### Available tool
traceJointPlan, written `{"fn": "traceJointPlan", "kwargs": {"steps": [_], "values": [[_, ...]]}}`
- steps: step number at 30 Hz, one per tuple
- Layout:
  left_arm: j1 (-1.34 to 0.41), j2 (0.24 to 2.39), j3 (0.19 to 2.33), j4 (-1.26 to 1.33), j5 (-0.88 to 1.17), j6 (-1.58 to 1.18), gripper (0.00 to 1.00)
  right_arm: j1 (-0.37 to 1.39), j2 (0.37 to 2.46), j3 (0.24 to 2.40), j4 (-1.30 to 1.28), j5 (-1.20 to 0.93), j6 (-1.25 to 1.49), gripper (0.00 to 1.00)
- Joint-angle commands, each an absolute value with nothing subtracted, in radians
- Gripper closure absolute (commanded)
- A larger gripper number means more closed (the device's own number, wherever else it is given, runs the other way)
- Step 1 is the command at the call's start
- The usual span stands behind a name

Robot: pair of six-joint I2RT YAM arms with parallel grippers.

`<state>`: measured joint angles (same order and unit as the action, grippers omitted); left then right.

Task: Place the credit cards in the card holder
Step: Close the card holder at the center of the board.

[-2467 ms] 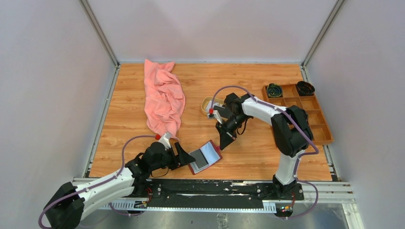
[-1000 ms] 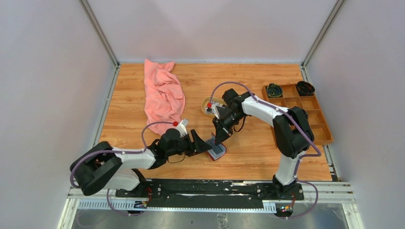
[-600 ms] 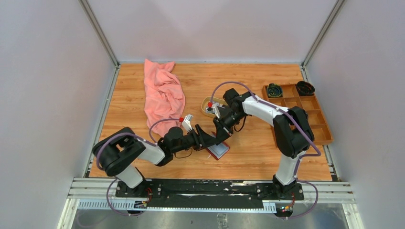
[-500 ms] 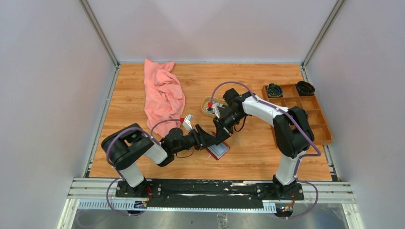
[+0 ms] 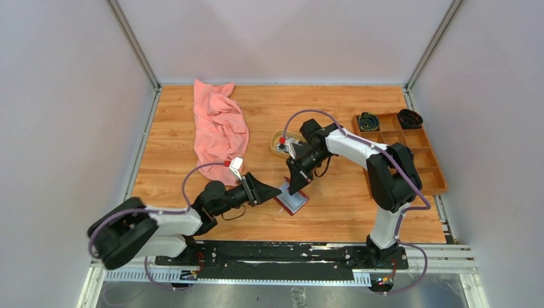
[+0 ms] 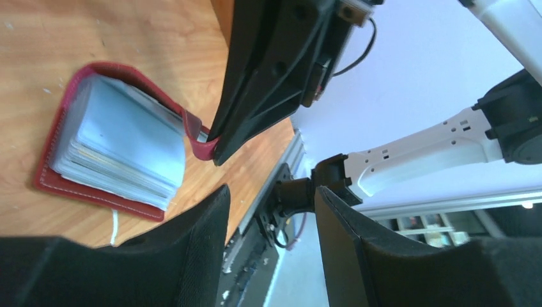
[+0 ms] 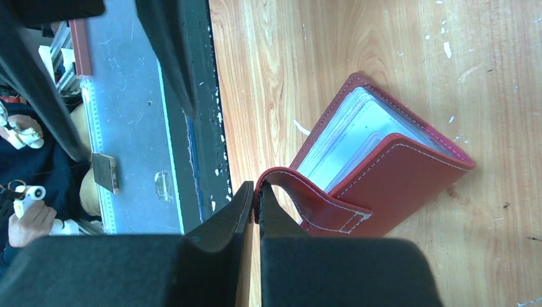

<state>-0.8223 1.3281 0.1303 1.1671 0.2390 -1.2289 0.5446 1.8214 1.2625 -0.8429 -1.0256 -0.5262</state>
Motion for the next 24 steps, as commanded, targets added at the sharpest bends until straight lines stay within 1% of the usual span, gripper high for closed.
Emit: {"fn": "traceJointPlan", "kwargs": {"steps": [1, 4, 7, 12, 16, 18, 20, 23, 24], "values": [[-0.824, 1.022, 0.115, 0.615, 0.136, -1.015, 0.45, 0.573, 1.832, 1.256, -0.842, -1.014, -0.527, 0.98], [-0.818, 0.790, 0.069, 0.456, 0.066, -0.976, 0.45, 0.632, 1.842, 1.258, -0.823, -0.966, -0.515, 0.97], [-0.815, 0.642, 0.041, 0.328, 0.029, -0.965, 0.45, 0.705, 1.860, 1.268, -0.802, -0.908, -0.494, 0.97], [-0.815, 0.536, 0.040, 0.198, 0.015, -0.941, 0.45, 0.816, 1.922, 1.297, -0.754, -0.795, -0.445, 0.95], [-0.815, 0.520, 0.055, 0.137, 0.005, -0.914, 0.45, 0.832, 1.971, 1.317, -0.759, -0.752, -0.437, 0.88], [-0.814, 0.521, 0.055, 0.133, 0.002, -0.910, 0.45, 0.833, 1.955, 1.320, -0.776, -0.774, -0.461, 0.80], [-0.815, 0.532, 0.056, 0.135, 0.002, -0.906, 0.45, 0.833, 1.926, 1.337, -0.813, -0.815, -0.508, 0.70], [-0.815, 0.550, 0.070, 0.134, 0.003, -0.887, 0.45, 0.832, 1.856, 1.368, -0.886, -0.869, -0.583, 0.51], [-0.815, 0.555, 0.075, 0.134, 0.005, -0.881, 0.45, 0.831, 1.831, 1.372, -0.904, -0.886, -0.606, 0.49]]}}
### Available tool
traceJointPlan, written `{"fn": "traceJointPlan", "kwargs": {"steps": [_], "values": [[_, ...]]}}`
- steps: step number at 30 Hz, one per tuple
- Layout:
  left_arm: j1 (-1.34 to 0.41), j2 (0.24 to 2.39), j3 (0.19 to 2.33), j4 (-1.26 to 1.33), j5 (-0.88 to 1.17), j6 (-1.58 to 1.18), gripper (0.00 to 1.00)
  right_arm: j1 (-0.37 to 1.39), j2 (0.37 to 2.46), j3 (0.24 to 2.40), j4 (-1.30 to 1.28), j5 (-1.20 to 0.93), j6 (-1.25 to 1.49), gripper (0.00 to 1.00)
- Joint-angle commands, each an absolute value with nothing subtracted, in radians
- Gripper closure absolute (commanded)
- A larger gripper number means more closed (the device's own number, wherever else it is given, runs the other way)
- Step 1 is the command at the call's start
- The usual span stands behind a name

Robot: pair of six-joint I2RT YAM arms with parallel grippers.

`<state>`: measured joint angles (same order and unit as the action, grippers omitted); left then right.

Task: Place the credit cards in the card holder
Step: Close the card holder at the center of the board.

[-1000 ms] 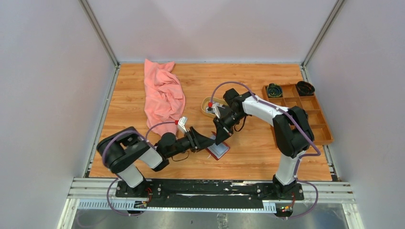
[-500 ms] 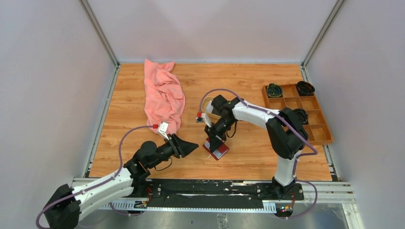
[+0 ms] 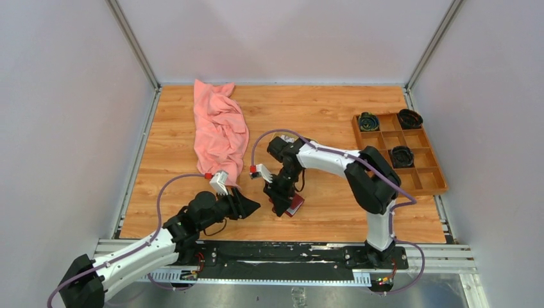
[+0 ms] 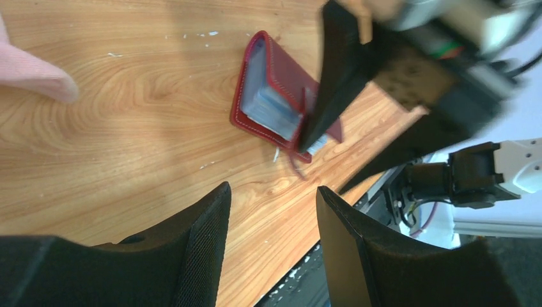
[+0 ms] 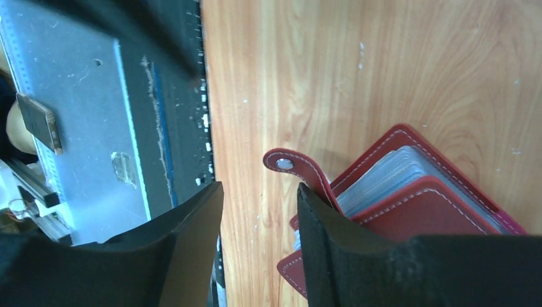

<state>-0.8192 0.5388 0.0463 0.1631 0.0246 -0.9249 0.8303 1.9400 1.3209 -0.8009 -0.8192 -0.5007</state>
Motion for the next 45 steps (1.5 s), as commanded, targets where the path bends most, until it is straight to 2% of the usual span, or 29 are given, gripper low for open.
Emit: {"fn": "traceJointPlan", "kwargs": {"steps": [1, 8, 16, 20, 26, 32, 39, 45], "values": [[-0.815, 0.560, 0.080, 0.134, 0.007, -0.876, 0.45, 0.829, 1.805, 1.373, -0.918, -0.903, -0.627, 0.47], [-0.815, 0.587, 0.106, 0.135, 0.020, -0.844, 0.45, 0.775, 1.695, 1.373, -0.986, -0.913, -0.734, 0.47], [-0.815, 0.600, 0.105, 0.136, 0.017, -0.834, 0.44, 0.587, 1.746, 1.273, -0.778, -0.737, -0.531, 0.58], [-0.815, 0.610, 0.102, 0.138, 0.028, -0.853, 0.43, 0.584, 1.825, 1.291, -0.756, -0.703, -0.497, 0.52], [-0.815, 0.602, 0.096, 0.153, 0.034, -0.870, 0.42, 0.585, 1.918, 1.285, -0.771, -0.778, -0.486, 0.45], [-0.816, 0.684, 0.112, 0.235, 0.046, -0.873, 0.42, 0.627, 1.959, 1.271, -0.762, -0.737, -0.479, 0.44], [-0.822, 0.828, 0.180, 0.299, 0.023, -0.839, 0.45, 0.713, 1.986, 1.245, -0.704, -0.557, -0.444, 0.43], [-0.828, 1.011, 0.216, 0.466, 0.045, -0.833, 0.45, 0.724, 2.001, 1.235, -0.685, -0.525, -0.427, 0.44]]}}
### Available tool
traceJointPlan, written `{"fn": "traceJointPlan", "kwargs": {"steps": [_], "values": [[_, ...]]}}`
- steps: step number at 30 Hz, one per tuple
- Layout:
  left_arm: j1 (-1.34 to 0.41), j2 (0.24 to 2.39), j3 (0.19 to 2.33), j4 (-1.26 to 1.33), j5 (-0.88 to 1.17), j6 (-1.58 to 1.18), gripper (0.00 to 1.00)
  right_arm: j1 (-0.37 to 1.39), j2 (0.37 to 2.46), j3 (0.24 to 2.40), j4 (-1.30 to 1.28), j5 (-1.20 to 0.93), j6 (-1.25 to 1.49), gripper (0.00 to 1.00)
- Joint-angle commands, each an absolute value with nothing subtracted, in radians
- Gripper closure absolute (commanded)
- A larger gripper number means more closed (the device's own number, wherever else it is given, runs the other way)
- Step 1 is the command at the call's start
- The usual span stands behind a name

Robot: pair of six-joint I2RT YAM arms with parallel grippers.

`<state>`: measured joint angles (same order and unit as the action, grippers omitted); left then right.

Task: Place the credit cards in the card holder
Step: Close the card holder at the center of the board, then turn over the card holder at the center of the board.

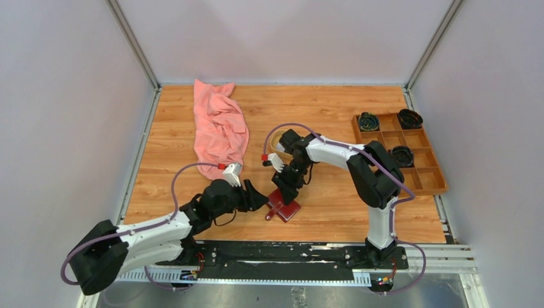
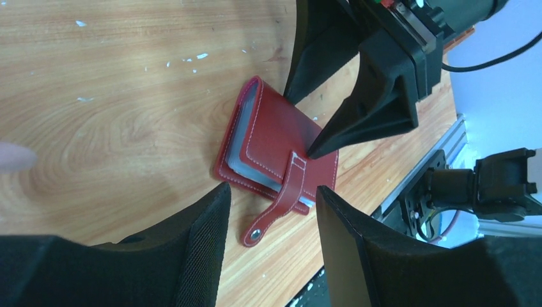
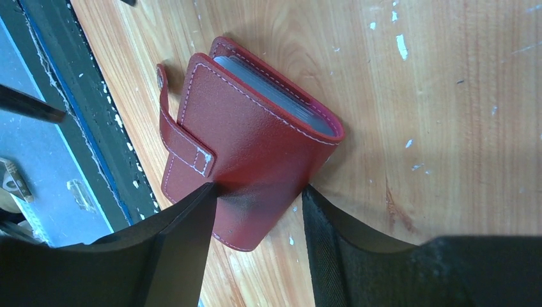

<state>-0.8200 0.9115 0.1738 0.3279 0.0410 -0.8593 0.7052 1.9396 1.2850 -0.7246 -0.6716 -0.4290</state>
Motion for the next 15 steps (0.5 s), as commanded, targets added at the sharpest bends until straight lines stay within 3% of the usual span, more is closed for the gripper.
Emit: {"fn": "traceJointPlan", "kwargs": {"steps": [1, 10, 15], "values": [[-0.832, 1.043, 0.229, 0.484, 0.051, -0.833, 0.46, 0.723, 2.000, 1.235, -0.684, -0.531, -0.425, 0.44], [-0.880, 1.175, 0.272, 0.512, 0.005, -0.828, 0.54, 0.723, 1.999, 1.234, -0.684, -0.577, -0.421, 0.45], [-0.883, 1.208, 0.249, 0.511, -0.051, -0.845, 0.52, 0.721, 2.001, 1.233, -0.684, -0.579, -0.420, 0.45]]}}
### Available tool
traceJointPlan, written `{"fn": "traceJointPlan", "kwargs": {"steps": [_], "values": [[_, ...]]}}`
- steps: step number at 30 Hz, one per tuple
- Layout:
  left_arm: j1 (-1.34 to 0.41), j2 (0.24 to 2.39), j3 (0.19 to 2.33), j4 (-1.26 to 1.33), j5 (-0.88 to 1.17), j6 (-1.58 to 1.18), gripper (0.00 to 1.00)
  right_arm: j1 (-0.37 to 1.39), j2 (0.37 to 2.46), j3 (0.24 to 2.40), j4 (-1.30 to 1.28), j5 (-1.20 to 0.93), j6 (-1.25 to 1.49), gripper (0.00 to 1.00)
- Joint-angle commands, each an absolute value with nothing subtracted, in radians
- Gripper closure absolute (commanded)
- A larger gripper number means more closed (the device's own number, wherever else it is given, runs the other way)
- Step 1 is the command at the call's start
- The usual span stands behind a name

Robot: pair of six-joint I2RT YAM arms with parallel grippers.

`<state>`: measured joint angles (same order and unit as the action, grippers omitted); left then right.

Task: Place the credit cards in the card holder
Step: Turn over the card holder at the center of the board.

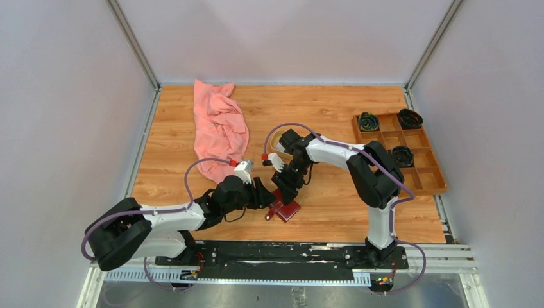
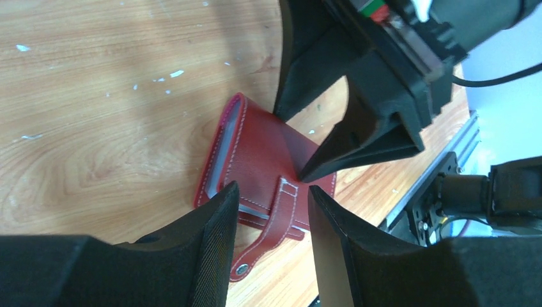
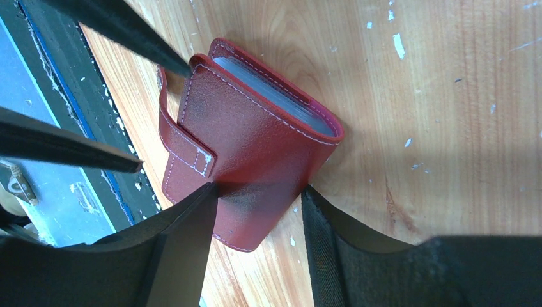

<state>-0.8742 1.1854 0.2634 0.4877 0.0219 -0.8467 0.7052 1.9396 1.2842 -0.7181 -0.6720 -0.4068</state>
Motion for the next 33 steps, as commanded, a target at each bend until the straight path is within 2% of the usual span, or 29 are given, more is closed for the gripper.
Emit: {"fn": "traceJointPlan", "kwargs": {"steps": [1, 8, 17, 23, 27, 29, 33], "values": [[-0.884, 1.208, 0.246, 0.512, -0.059, -0.845, 0.51, 0.722, 2.001, 1.233, -0.684, -0.580, -0.420, 0.45], [-0.884, 1.144, 0.213, 0.509, -0.118, -0.844, 0.47, 0.721, 2.004, 1.234, -0.684, -0.582, -0.420, 0.45], [-0.884, 1.320, 0.284, 0.512, -0.055, -0.867, 0.50, 0.721, 2.002, 1.235, -0.685, -0.598, -0.419, 0.45], [-0.884, 1.334, 0.277, 0.513, -0.039, -0.869, 0.75, 0.721, 2.002, 1.236, -0.685, -0.605, -0.420, 0.45], [-0.884, 1.337, 0.265, 0.514, -0.025, -0.867, 0.97, 0.717, 1.997, 1.238, -0.687, -0.609, -0.420, 0.45], [-0.884, 1.347, 0.258, 0.513, -0.013, -0.867, 1.00, 0.706, 1.988, 1.241, -0.689, -0.617, -0.421, 0.44], [-0.884, 1.358, 0.226, 0.514, -0.006, -0.871, 1.00, 0.660, 1.927, 1.244, -0.689, -0.650, -0.430, 0.42]]}}
